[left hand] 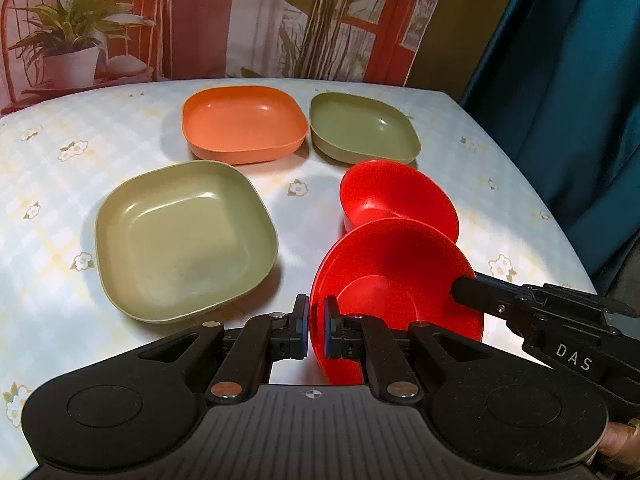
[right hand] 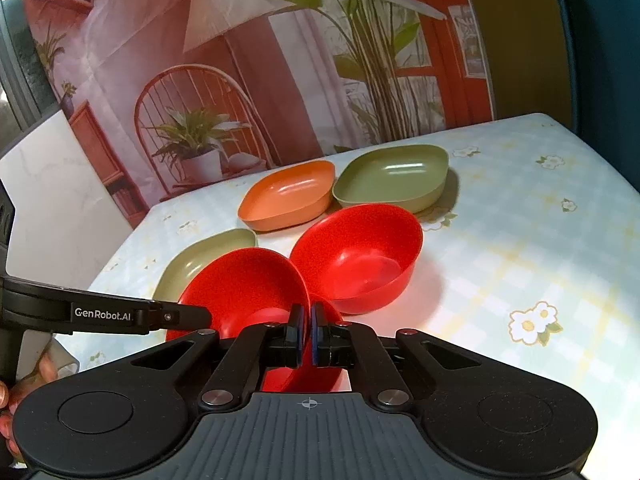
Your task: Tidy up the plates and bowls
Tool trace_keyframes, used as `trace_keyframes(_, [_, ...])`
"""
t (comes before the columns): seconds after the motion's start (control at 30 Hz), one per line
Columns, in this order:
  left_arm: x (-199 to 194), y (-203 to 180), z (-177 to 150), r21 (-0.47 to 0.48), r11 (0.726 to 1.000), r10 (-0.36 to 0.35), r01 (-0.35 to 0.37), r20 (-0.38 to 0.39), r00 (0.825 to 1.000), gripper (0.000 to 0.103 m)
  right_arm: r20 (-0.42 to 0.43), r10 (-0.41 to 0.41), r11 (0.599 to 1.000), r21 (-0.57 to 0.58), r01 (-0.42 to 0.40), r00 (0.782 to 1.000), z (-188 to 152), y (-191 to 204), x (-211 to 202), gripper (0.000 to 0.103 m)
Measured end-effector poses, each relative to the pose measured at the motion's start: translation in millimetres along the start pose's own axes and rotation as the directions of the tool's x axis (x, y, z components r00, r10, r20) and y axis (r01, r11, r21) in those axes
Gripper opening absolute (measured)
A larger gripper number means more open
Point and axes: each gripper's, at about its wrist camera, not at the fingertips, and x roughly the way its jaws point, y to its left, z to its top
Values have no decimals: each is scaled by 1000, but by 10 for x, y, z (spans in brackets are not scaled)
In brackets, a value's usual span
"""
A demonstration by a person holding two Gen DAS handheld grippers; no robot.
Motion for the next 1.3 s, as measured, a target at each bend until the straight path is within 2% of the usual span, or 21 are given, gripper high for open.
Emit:
trace_keyframes(0.1, [-3,-8,-9,1,1000,6,-6,3,1000,9,0,-3,1000,-4,3,1000,6,-13,11,7])
trace_keyframes(0.23, [-32,-27,-19,9,1000,15,-15,15,1000,9,4,-38,998,-48,38,999,-11,16,27,16])
trace_keyframes(0.5, [4,-16,31,-10,1000,-2,2,49,999,9,36,-67,996,-63,70,997,4,-25,28,16])
trace_keyframes(0.77, [139,-47,162,10,1000,-8,8,62,998,9,70,-118,987,-103,125,991,75,-148,113,17])
trace_keyframes(0.97, [265,-111,314,10,1000,-26,26,71,997,9,76,-136,986,-82,142,988,139,-300,206,22])
trace_keyframes(1.3, [573,-184,514,-12,1000,-28,29,35,999,11,67,-128,991,-36,131,989,239,-518,405,27])
